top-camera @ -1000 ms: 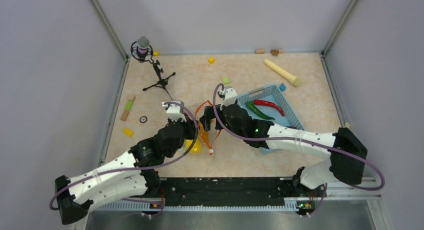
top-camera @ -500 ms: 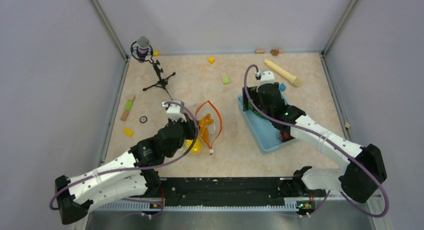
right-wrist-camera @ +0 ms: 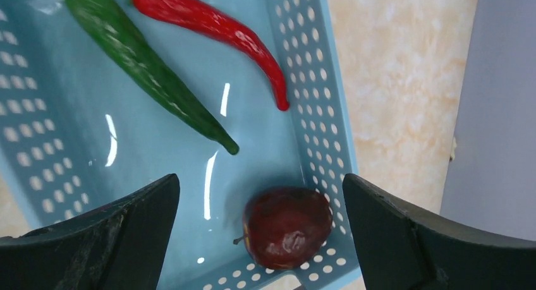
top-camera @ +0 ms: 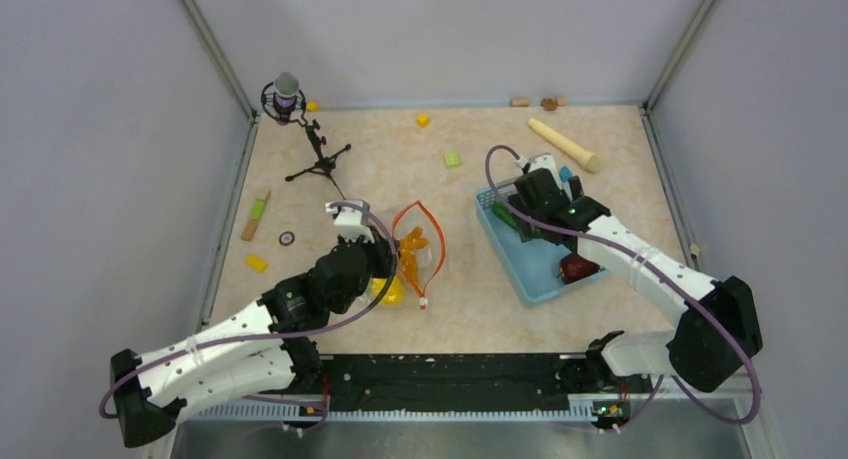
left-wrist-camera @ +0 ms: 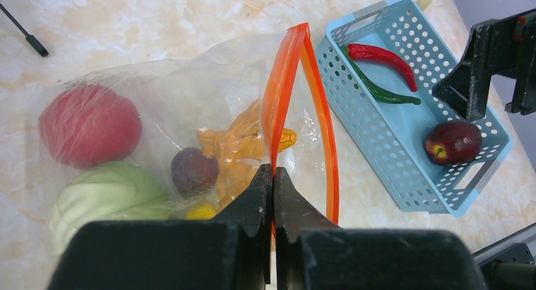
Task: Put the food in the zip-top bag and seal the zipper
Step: Pick up the fake vegetable from the bin, then place the fake vegetable in the zipper food storage bag, then pick up the fake vegetable from the bin.
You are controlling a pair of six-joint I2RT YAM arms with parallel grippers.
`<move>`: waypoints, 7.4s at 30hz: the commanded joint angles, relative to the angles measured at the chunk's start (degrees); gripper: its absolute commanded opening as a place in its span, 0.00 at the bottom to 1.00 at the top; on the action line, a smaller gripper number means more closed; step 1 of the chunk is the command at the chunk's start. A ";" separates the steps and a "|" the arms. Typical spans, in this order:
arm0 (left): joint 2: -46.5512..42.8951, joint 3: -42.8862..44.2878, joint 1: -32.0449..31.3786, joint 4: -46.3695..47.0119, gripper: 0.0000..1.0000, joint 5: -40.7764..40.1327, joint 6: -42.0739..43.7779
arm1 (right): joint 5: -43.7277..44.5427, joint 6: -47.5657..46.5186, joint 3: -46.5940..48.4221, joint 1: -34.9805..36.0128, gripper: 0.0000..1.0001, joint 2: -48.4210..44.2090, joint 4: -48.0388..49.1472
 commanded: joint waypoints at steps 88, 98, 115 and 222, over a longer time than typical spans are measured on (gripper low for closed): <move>-1.49 -0.44 -0.26 3.14 0.00 2.02 0.63 | -47.36 28.62 -13.93 12.92 0.47 3.07 66.41; -3.13 -0.91 -0.19 3.35 0.00 2.69 0.57 | -42.41 29.94 -4.13 17.06 0.69 13.56 60.10; -6.10 -1.85 -0.26 2.87 0.00 -1.42 -0.17 | -38.06 22.10 0.73 18.08 0.99 11.65 48.23; -5.02 -1.55 -0.24 2.86 0.00 -1.42 0.39 | -14.38 25.19 -20.27 -13.21 0.00 -30.93 6.46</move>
